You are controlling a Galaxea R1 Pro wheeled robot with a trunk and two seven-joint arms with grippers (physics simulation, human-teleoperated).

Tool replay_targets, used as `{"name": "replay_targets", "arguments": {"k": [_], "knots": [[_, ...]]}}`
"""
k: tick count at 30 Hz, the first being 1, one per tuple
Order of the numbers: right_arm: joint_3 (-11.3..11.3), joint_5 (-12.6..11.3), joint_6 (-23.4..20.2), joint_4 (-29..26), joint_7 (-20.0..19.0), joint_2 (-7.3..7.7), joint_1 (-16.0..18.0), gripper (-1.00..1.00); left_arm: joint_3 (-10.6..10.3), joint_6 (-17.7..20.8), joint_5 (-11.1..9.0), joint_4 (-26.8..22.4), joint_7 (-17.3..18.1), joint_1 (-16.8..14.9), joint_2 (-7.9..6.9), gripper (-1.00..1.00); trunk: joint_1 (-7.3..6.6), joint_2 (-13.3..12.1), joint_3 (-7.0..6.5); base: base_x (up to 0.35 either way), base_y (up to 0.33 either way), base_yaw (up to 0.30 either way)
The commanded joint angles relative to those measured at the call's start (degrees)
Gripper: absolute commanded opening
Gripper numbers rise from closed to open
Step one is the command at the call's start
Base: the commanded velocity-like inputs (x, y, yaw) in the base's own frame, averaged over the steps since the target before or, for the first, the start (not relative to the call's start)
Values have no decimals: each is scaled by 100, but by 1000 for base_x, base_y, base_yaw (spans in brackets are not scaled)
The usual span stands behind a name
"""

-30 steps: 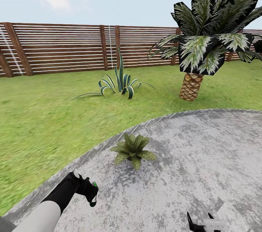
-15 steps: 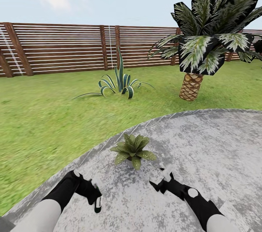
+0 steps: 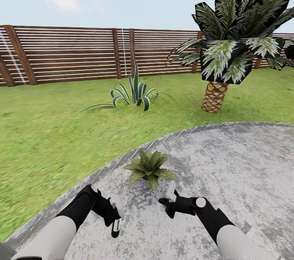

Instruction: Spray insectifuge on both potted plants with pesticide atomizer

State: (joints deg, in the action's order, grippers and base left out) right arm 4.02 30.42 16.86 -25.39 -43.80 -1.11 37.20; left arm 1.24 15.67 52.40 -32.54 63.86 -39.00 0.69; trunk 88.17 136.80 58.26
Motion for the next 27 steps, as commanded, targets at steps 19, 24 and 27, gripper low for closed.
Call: {"name": "replay_targets", "arguments": {"k": [19, 24, 27], "knots": [[11, 88, 27, -263, -829, -226, 14, -100, 8, 384, 509, -10, 52, -99, 599, -100, -1, 2, 5, 0, 0, 0], [11, 87, 27, -343, -842, -312, 15, -100, 2, 384, 509, -6, 50, -99, 702, -100, -1, 2, 5, 0, 0, 0], [11, 87, 27, -402, -848, -397, 29, -100, -1, 384, 509, -9, 48, -99, 753, -100, -1, 2, 5, 0, 0, 0]]}}
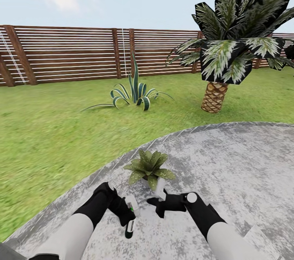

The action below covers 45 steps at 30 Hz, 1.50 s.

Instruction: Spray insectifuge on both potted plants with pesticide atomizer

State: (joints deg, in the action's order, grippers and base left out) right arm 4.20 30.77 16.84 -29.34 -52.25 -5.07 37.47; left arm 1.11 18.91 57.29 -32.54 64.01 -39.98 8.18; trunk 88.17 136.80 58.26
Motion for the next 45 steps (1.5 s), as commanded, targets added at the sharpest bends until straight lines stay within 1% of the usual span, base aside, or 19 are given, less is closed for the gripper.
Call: {"name": "replay_targets", "arguments": {"k": [1, 3, 5, 10, 14, 21, 23, 27, 32, 36, 41, 45], "knots": [[-7, 52, 29, -14, -3, -27, 4, -100, 12, 60, 20, -13, 33, -1, 11, -100, -1, 2, 6, 0, 0, 0], [-7, 52, 29, -22, -4, -73, 5, -100, 12, 60, 20, -15, 33, -1, 16, -100, -1, 2, 6, 0, 0, 0], [-7, 52, 29, -27, -1, -87, 5, -100, 14, 59, 15, -21, 33, -1, 17, -100, -1, 2, 6, 0, 0, 0], [-7, 52, 29, -28, 3, -91, 6, -100, 19, 61, -3, -24, 41, -5, 26, -100, -1, 2, 6, 0, 0, 0], [-7, 52, 29, -28, 0, -91, 6, -100, 34, 54, -44, -24, 49, -103, 55, -100, -1, 2, 6, 0, 0, 0], [-7, 52, 29, -28, 1, -92, 6, -100, 41, 46, -54, -24, 55, -117, 74, -100, -1, 2, 6, 0, 0, 0], [-7, 52, 29, -28, 1, -92, 6, -100, 46, 45, -55, -24, 51, -116, 113, -100, -1, 2, 6, 0, 0, 0], [-7, 52, 29, -28, 1, -91, 6, -100, 53, 43, -59, -24, 46, -116, 133, -100, -1, 2, 6, 0, 0, 0], [-7, 52, 29, -28, 2, -92, 6, -100, 54, 43, -143, -24, 43, -116, 139, -100, -1, 2, 6, 0, 0, 0], [-7, 52, 29, -28, 2, -96, 6, -100, 55, 43, -170, -24, 42, -116, 145, -100, -1, 2, 6, 0, 0, 0], [-7, 52, 29, -28, 0, -99, 6, -100, 63, 24, -319, -24, 40, -116, 158, -100, -1, 2, 6, 0, 0, 0], [-7, 52, 29, -28, 3, -99, 6, -100, 64, 9, -346, -17, 33, -116, 158, -100, -1, 2, 6, 0, 0, 0]]}}
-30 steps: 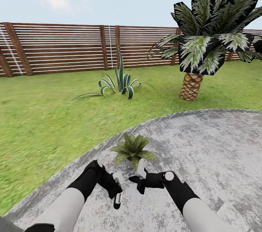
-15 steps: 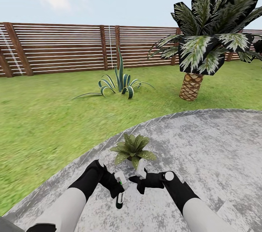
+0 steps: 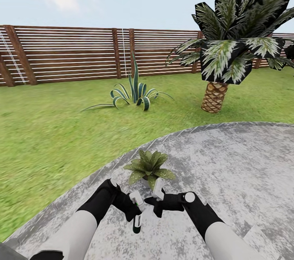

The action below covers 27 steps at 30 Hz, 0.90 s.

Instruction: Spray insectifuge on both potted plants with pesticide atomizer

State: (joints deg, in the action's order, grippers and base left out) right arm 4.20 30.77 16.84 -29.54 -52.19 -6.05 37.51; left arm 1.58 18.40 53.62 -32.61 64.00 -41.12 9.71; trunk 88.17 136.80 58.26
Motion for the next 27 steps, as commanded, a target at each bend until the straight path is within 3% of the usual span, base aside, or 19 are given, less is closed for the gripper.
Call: {"name": "replay_targets", "arguments": {"k": [1, 10, 16, 27], "knots": [[-7, 51, 30, -9, -3, -2, 2, -100, 17, 59, 19, -9, 33, -2, 5, -100, -1, 2, 5, 0, 0, 0], [-7, 51, 30, -39, -7, -2, 2, -100, 17, 50, 16, -8, 33, -2, 29, -100, -1, 2, 5, 0, 0, 0], [-5, 51, 30, -43, -2, -2, 2, -100, 16, 41, -216, -9, 33, -2, 29, -100, -1, 2, 5, 0, 0, 0], [-5, 51, 30, -43, -5, -2, 2, -100, 17, 41, -237, -15, 33, -2, 29, -100, -1, 2, 5, 0, 0, 0]]}}
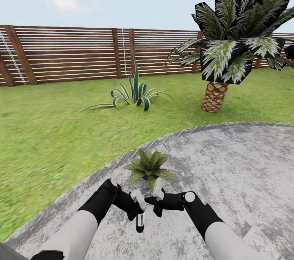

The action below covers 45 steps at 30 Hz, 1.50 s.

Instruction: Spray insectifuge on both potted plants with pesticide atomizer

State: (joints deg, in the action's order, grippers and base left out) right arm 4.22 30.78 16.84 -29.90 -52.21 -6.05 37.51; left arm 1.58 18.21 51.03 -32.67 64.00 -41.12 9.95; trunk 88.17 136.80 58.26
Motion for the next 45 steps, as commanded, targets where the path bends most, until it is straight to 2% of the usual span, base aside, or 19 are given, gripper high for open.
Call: {"name": "replay_targets", "arguments": {"k": [1, 17, 21, 23, 29, 35, 39, 41, 45], "knots": [[-8, 51, 30, -8, -2, -2, 2, -100, 16, 60, 21, -10, 34, -2, 5, -100, -1, 2, 5, 0, 0, 0], [-4, 51, 30, -8, 0, -2, 2, -100, 17, 60, -5, -11, 34, -2, 5, -100, -1, 2, 5, 0, 0, 0], [-6, 51, 30, -8, 0, -2, 2, -100, 10, 48, -354, -11, 34, -2, 5, -100, -1, 2, 5, 0, 0, 0], [-7, 51, 30, -8, -1, -2, 2, -100, 9, 44, -395, -11, 34, -2, 5, -100, -1, 2, 5, 0, 0, 0], [-7, 51, 30, -8, -5, -2, 2, -100, 9, 38, -409, -8, 28, -2, 5, -100, -1, 2, 5, 0, 0, 0], [-2, 51, 30, -8, -5, -2, 2, -100, -42, 41, -290, 48, -17, 5, -12, -100, -1, 2, 5, 0, 0, 0], [-1, 51, 30, -8, -7, -2, 2, -100, -37, 40, 338, 79, -19, 43, -259, -100, -1, 2, 5, 0, 0, 0], [0, 51, 30, -8, -7, -2, 2, -100, -36, 31, 455, 84, -19, 55, -446, -100, -1, 2, 5, 0, 0, 0], [0, 51, 30, -4, -5, 5, 2, -100, -21, 24, 486, 83, -19, 61, -784, -100, -1, 2, 5, 0, 0, 0]]}}
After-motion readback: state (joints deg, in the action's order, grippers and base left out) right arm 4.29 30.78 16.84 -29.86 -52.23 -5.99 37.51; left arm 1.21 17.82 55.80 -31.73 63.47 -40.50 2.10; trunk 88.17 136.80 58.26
